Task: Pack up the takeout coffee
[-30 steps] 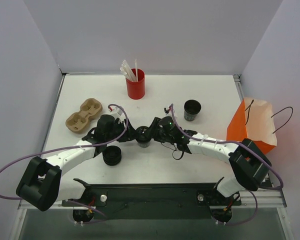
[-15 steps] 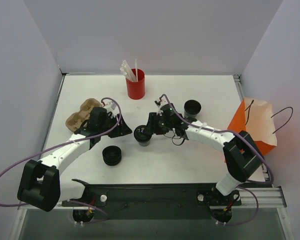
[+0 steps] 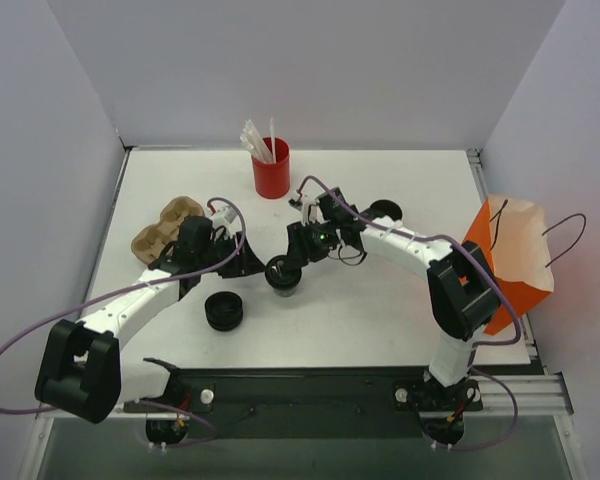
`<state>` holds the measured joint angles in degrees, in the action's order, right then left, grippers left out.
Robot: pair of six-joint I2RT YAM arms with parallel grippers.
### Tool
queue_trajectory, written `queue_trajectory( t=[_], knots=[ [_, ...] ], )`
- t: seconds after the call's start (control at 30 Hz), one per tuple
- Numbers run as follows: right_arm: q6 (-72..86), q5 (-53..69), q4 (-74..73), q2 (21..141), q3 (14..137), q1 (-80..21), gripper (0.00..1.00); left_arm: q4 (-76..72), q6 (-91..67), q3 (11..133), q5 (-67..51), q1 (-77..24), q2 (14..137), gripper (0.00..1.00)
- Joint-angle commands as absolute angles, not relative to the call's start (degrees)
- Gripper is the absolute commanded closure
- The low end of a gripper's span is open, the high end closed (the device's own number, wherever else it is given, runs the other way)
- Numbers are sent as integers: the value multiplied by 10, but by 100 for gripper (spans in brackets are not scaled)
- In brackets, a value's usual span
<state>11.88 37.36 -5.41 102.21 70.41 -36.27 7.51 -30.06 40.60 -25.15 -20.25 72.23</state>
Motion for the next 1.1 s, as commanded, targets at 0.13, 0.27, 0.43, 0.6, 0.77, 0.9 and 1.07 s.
queue_trajectory(
  t=[0.13,0.27,0.43,0.6,0.77,0.9,1.07],
  knots=[
    [29,414,-194,1075,731,-359,65,-25,-281,375,-257,-200,710,48],
    [33,412,-194,1078,734,-359,65,-26,-288,378,-262,-200,728,50],
    [39,402,-192,1077,735,-359,66,-54,-307,363,-286,-202,747,52],
    [47,396,-184,1074,732,-358,66,-56,-320,347,-302,-203,735,53],
    [55,391,-180,1074,730,-356,66,-46,-326,343,-312,-203,717,53],
    [58,390,-180,1075,730,-355,67,-57,-340,337,-323,-203,708,53],
    [61,388,-181,1076,729,-352,67,-54,-345,341,-326,-202,693,52]
  ],
)
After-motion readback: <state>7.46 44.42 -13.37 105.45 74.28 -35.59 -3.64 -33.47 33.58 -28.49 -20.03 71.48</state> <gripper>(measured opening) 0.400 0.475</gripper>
